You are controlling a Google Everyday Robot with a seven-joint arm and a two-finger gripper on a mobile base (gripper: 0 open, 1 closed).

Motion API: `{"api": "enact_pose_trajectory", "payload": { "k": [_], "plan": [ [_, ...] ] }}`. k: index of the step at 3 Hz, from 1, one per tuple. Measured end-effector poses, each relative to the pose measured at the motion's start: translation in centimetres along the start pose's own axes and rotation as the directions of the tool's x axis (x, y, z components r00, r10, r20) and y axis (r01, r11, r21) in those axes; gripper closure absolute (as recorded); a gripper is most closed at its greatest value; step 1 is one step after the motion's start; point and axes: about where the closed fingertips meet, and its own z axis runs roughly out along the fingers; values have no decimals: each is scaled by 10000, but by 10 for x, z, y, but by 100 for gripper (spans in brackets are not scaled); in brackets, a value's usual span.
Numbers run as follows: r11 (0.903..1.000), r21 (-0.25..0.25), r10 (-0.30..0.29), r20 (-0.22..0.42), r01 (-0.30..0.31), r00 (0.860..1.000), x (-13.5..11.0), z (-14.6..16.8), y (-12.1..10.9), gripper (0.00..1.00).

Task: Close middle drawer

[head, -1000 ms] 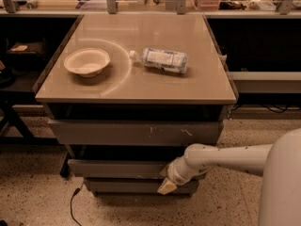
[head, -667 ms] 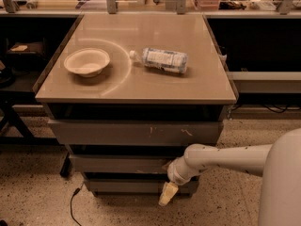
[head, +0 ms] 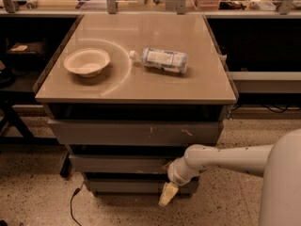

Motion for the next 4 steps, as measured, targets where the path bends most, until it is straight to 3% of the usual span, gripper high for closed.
{"api": "enact_pose_trajectory", "payload": {
  "k": [1, 2, 3, 4],
  "plan": [
    [9854, 806, 1548, -588, -1498, 9862, 54, -51, 10, 0],
    [9009, 2335, 4014, -1277, -3659, 9069, 132, -138, 44, 0],
    [8087, 3749, 5449, -1871, -4534, 8173, 182, -211, 82, 0],
    [7387, 4695, 6365, -2500, -4836, 7296, 218, -270, 126, 0]
  ]
}}
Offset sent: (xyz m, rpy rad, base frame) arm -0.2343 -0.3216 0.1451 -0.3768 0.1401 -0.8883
